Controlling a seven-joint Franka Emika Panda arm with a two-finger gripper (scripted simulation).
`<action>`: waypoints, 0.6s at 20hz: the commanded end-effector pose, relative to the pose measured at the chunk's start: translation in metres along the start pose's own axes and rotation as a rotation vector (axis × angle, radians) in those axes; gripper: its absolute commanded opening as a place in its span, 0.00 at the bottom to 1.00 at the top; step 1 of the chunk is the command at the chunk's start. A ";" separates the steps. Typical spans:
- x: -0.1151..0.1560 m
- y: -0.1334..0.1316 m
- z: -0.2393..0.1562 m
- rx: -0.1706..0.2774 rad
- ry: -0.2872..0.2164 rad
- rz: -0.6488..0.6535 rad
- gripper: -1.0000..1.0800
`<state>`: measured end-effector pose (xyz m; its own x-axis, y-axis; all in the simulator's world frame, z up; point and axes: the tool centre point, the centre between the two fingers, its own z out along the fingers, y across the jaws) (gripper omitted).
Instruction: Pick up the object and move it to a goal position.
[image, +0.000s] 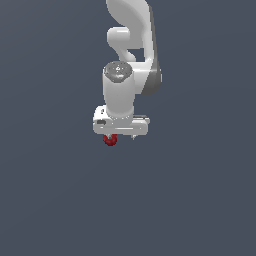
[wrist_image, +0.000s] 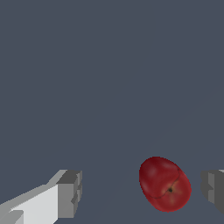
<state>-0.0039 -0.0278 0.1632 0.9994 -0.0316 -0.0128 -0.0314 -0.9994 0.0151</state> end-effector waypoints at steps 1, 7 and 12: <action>0.000 0.000 0.000 0.000 0.000 0.000 0.96; 0.003 0.016 -0.010 -0.012 0.013 -0.007 0.96; 0.004 0.025 -0.016 -0.019 0.020 -0.007 0.96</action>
<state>-0.0004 -0.0514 0.1785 0.9997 -0.0251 0.0063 -0.0253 -0.9991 0.0329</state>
